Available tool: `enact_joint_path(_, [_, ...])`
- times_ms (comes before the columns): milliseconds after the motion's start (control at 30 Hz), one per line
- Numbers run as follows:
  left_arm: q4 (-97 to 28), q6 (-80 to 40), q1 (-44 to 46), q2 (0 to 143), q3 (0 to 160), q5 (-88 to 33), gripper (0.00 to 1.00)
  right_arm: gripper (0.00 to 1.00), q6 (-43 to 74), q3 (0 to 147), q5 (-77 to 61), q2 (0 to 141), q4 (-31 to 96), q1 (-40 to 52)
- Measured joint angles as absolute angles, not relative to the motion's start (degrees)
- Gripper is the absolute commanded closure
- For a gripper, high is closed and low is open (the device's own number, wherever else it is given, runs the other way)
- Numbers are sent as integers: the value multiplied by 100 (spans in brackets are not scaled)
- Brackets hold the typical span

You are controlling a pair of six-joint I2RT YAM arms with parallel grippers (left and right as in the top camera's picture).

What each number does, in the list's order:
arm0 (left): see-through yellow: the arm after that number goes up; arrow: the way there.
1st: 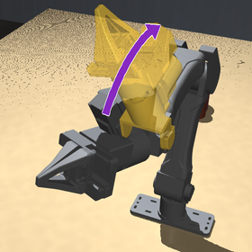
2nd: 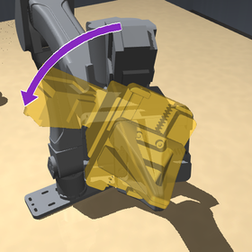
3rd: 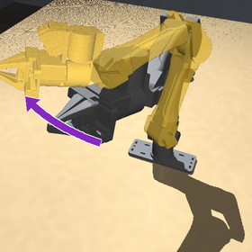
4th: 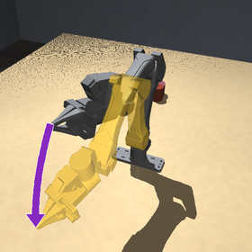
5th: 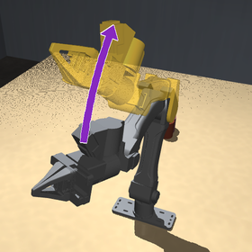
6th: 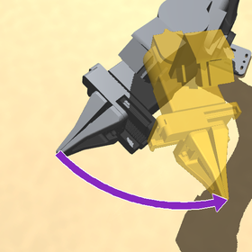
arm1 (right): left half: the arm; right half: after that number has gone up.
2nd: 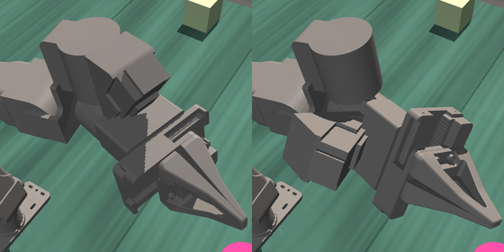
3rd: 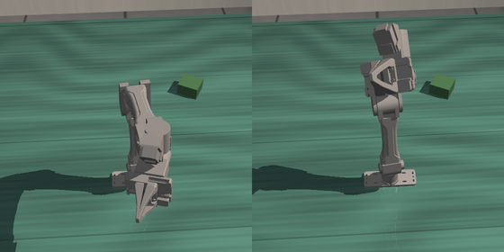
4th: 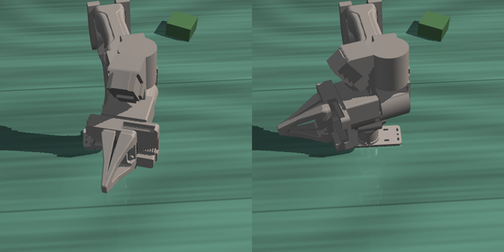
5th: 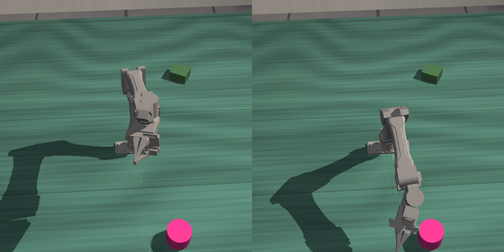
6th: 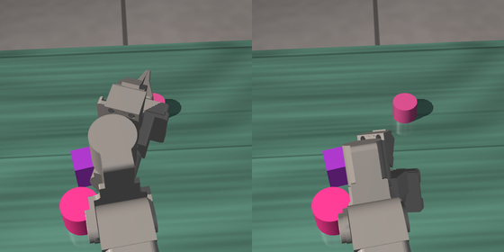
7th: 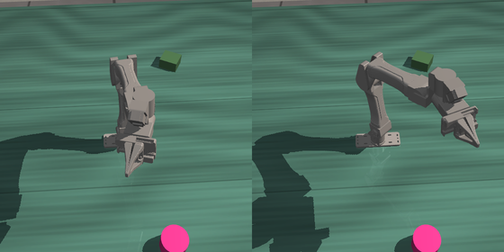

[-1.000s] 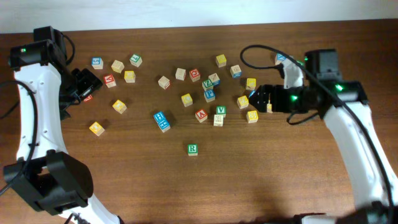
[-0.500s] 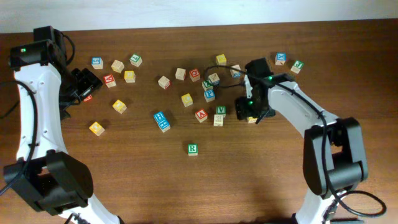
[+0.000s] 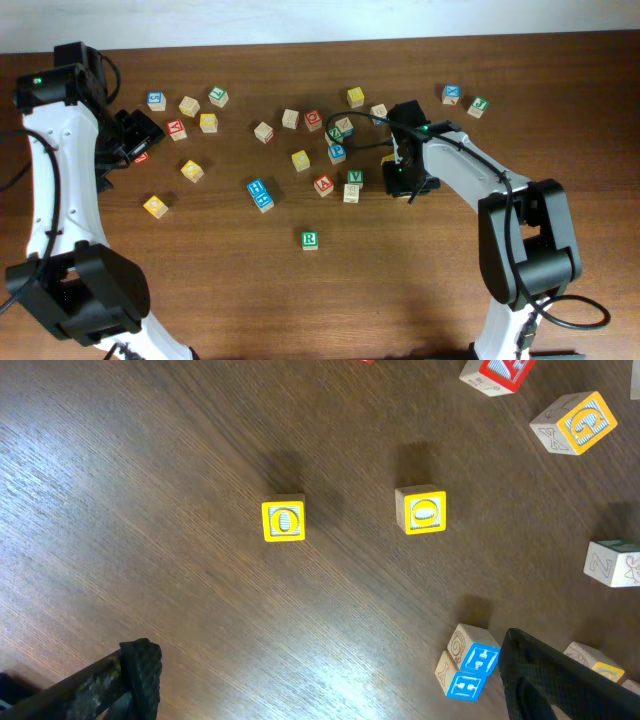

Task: Spell out RSS
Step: 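Grasp the yellow S block with the right gripper, then place the S block right of the R block and release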

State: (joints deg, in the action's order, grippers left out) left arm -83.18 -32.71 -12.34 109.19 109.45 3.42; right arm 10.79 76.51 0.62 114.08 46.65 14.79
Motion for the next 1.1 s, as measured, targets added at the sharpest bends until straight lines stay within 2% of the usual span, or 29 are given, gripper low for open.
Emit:
enact_joint_path(200, [-8322, -3271, -1234, 10919, 10945, 342, 1, 73, 1079, 7964, -178, 11406, 5498, 1479])
enact_joint_path(400, [-8318, -3271, -1234, 10919, 10943, 342, 1, 73, 1083, 8182, -1603, 11312, 6731, 1570])
enact_joint_path(500, [-8318, -3271, -1234, 10919, 10945, 344, 1, 73, 1514, 7994, -1745, 11308, 6366, 2311])
enact_joint_path(633, [-8318, -3271, -1234, 10919, 10945, 344, 1, 73, 2836, 7915, -1046, 11306, 5791, 3367])
enact_joint_path(767, [-8318, -3271, -1234, 10919, 10945, 342, 1, 73, 3717, 7885, -362, 11306, 5470, 3933])
enact_joint_path(900, [-8318, -3271, -1234, 10919, 10945, 342, 1, 69, 3885, 7872, -185, 11349, 5168, 4064])
enact_joint_path(1100, [-8318, -3271, -1234, 10919, 10945, 342, 1, 69, 3924, 7769, -150, 11386, 5131, 4158])
